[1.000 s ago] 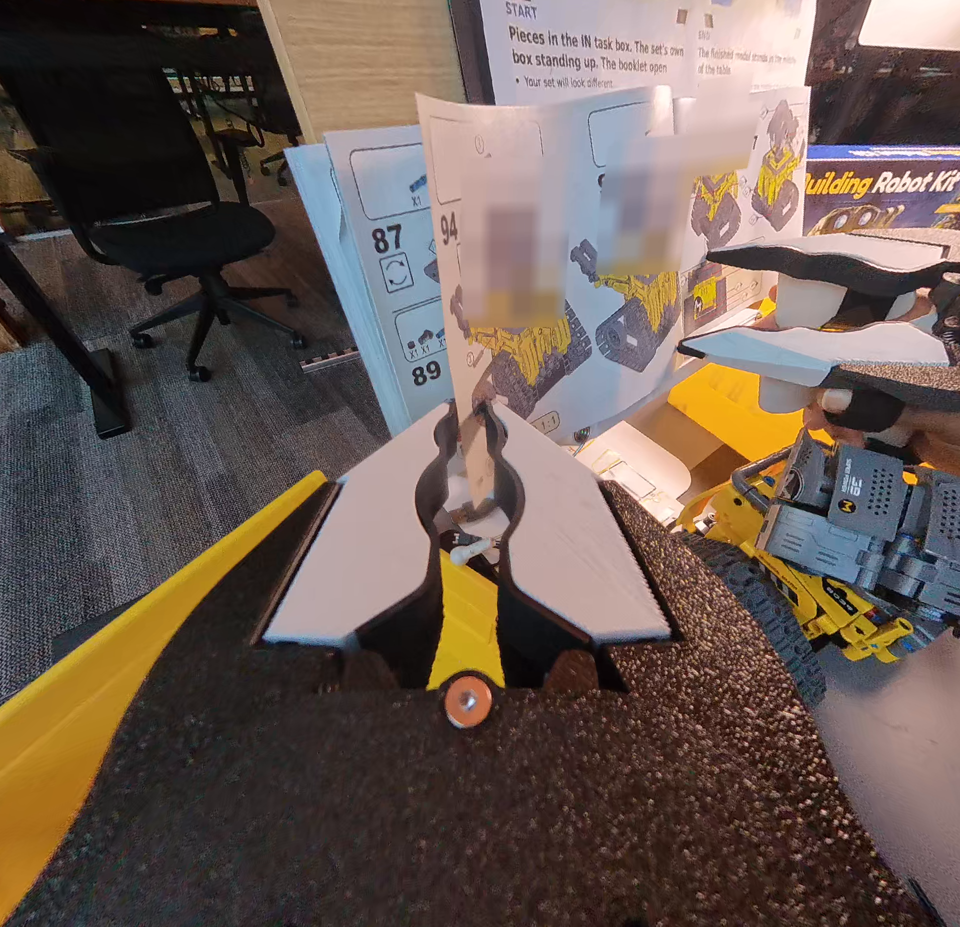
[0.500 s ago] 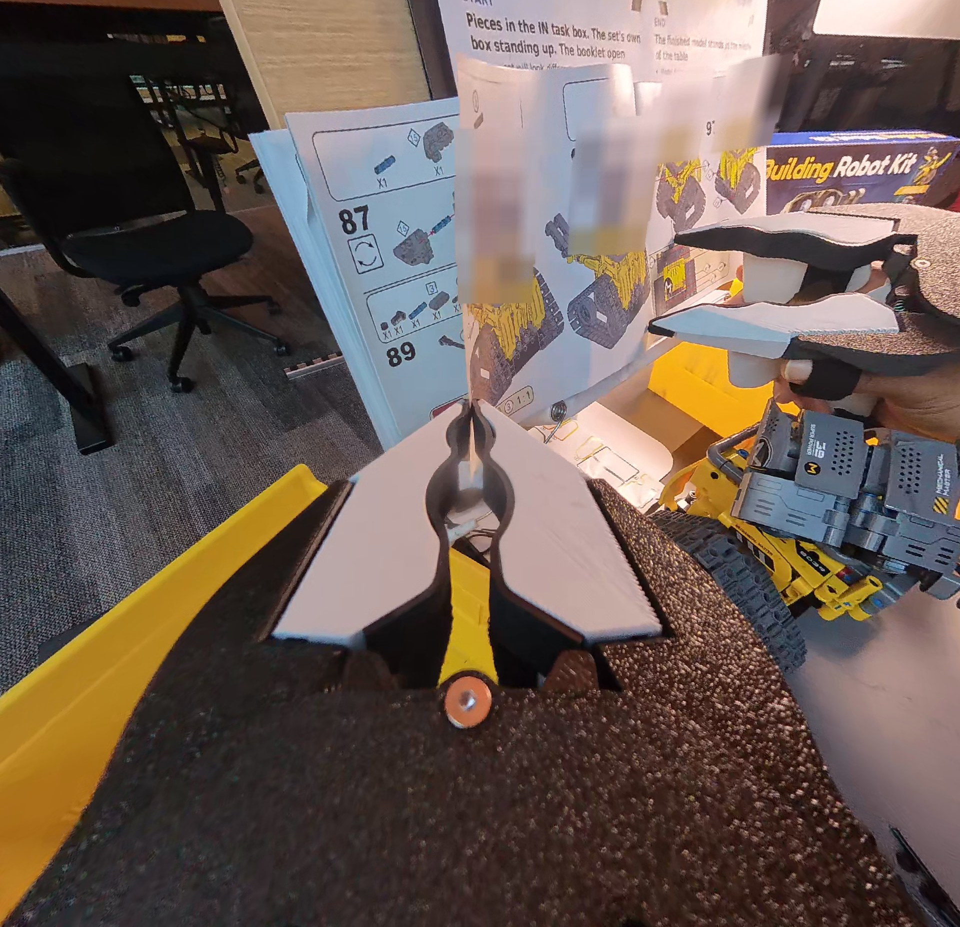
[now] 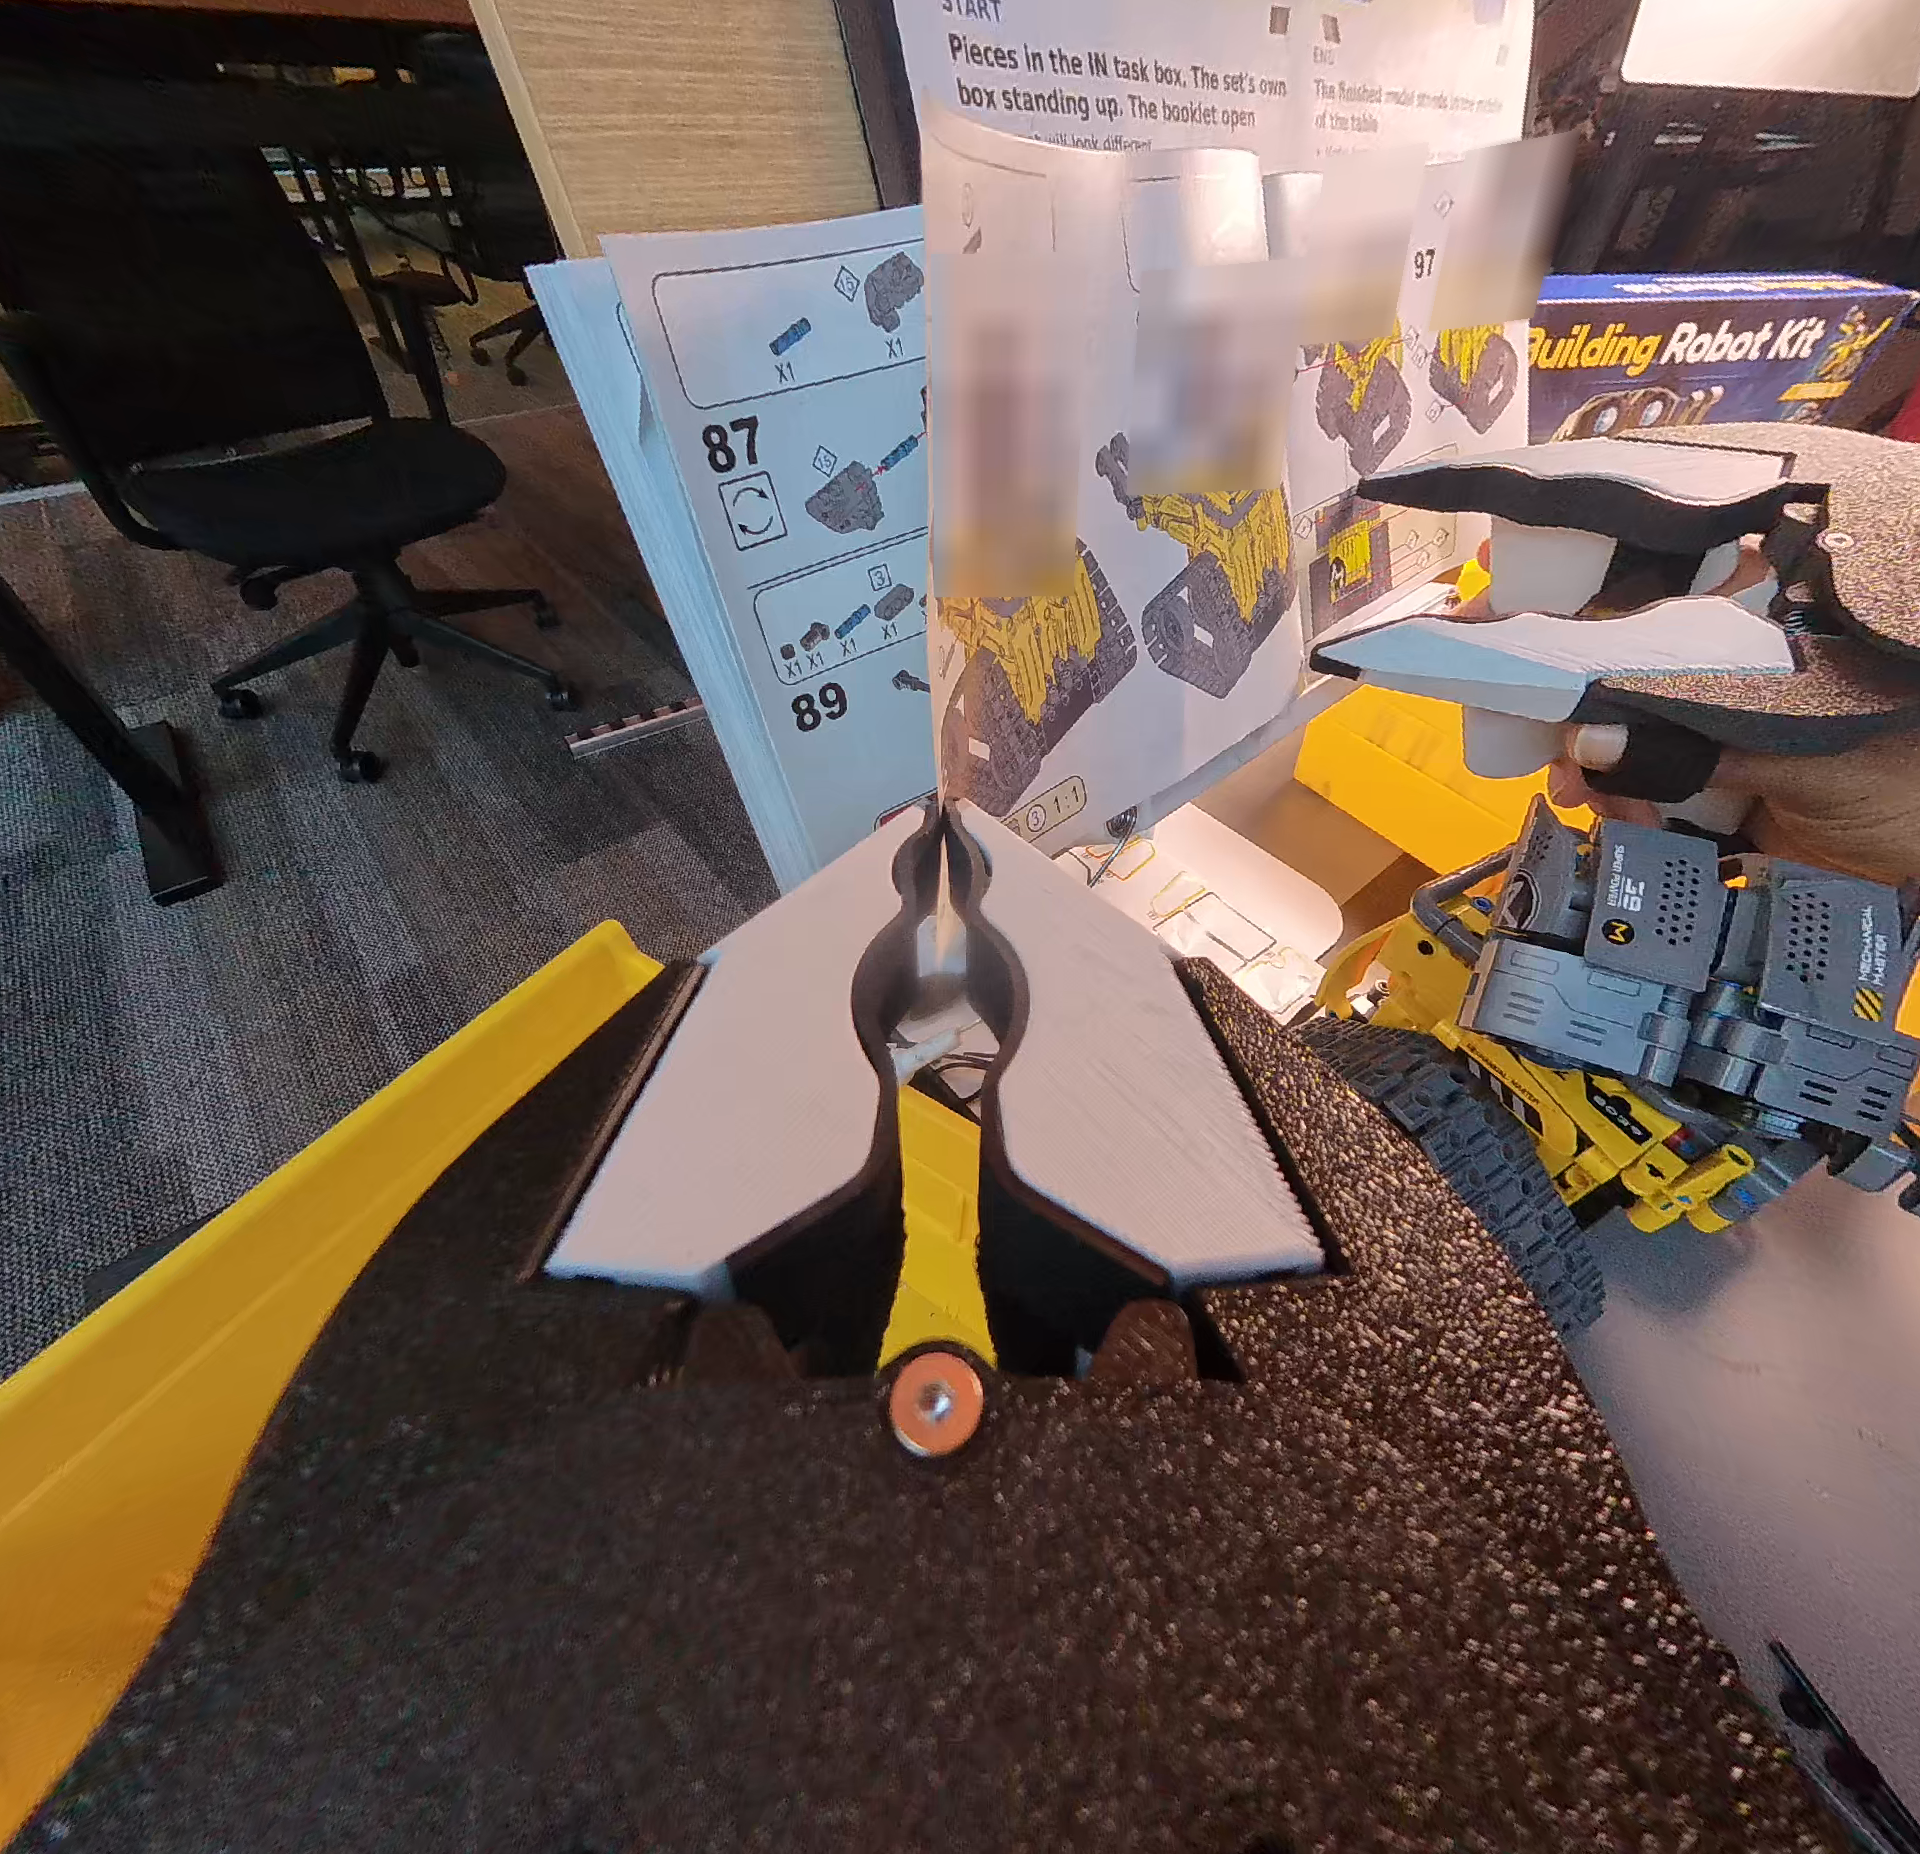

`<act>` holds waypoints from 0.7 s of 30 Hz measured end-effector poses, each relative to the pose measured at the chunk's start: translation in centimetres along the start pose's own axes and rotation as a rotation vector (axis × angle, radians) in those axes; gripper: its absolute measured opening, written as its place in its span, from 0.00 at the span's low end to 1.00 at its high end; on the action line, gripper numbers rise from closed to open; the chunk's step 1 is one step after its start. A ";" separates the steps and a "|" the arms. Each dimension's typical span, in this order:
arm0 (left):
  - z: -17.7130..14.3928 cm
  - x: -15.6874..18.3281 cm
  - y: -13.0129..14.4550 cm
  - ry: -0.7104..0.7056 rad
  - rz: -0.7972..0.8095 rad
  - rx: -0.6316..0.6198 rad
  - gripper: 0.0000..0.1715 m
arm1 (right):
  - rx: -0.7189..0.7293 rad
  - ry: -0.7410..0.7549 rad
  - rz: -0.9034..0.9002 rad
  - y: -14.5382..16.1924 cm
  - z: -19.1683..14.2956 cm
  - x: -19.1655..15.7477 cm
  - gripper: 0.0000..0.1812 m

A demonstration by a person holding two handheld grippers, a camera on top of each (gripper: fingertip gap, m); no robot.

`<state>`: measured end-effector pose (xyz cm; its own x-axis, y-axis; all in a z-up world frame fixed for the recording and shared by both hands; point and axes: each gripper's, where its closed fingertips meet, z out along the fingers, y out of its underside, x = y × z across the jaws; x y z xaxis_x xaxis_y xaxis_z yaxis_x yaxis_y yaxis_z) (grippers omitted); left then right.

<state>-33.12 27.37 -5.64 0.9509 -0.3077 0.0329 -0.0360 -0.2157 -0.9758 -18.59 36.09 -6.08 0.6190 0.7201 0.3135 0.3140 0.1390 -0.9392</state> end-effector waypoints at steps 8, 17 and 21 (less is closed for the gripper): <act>-0.1 0.0 0.0 0.000 -0.001 0.000 0.00 | -0.003 -0.001 0.007 0.1 -0.2 0.3 0.40; -0.2 -0.1 -0.2 0.002 -0.016 0.009 0.00 | -0.004 0.010 0.000 0.5 -0.7 1.1 0.41; -0.1 -0.1 -0.1 0.001 -0.019 0.009 0.00 | -0.005 0.013 0.015 0.7 -1.0 1.7 0.41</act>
<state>-33.28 27.34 -5.49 0.9510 -0.3050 0.0517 -0.0151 -0.2129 -0.9770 -16.59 36.71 -6.07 0.6326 0.7134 0.3015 0.3082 0.1253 -0.9430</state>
